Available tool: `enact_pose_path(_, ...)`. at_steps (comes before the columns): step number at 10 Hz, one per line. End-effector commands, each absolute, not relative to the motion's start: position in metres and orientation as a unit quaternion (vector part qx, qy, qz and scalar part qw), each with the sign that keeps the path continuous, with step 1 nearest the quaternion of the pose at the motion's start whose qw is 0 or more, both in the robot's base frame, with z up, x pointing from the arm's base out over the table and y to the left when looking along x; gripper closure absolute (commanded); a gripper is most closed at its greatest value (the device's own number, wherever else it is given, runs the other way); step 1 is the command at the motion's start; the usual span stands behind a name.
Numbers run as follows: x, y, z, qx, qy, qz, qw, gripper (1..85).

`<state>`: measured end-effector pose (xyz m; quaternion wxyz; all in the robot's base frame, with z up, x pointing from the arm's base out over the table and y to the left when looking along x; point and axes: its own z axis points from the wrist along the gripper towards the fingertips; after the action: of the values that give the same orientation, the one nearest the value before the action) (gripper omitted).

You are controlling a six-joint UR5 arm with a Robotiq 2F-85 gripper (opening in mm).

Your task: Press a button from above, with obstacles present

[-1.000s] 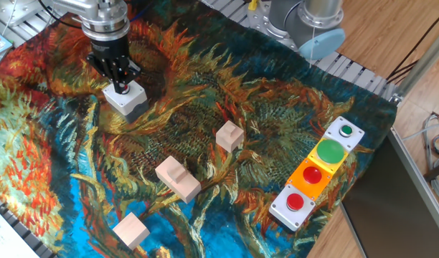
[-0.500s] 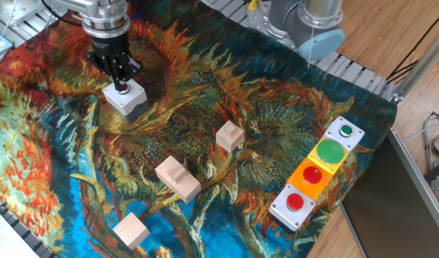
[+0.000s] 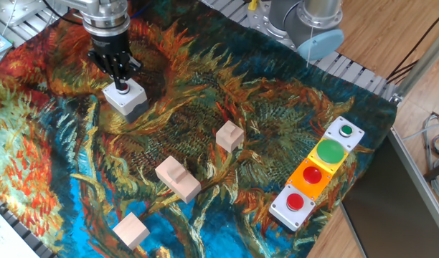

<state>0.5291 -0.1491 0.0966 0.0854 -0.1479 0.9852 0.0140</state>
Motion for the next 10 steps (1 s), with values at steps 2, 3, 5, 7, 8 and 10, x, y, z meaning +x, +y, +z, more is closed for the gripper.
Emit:
enact_pose_path(2, 0.5302, -0.1466, 0.0967, -0.145, 0.985, 0.018, 0.090, 84.3)
enact_pose_path(3, 0.5302, -0.1470, 0.0965, -0.145, 0.985, 0.018, 0.090, 84.3)
enact_pose_path(5, 0.5307, -0.1491, 0.0953, -0.148, 0.985, 0.017, 0.092, 84.3)
enact_pose_path(7, 0.5314, -0.1488, 0.0945, -0.149, 0.984, 0.021, 0.095, 84.3)
enact_pose_path(8, 0.5327, -0.1472, 0.0950, -0.148, 0.984, 0.023, 0.097, 84.0)
enact_pose_path(10, 0.5342, -0.1447, 0.0950, -0.148, 0.983, 0.027, 0.100, 84.0)
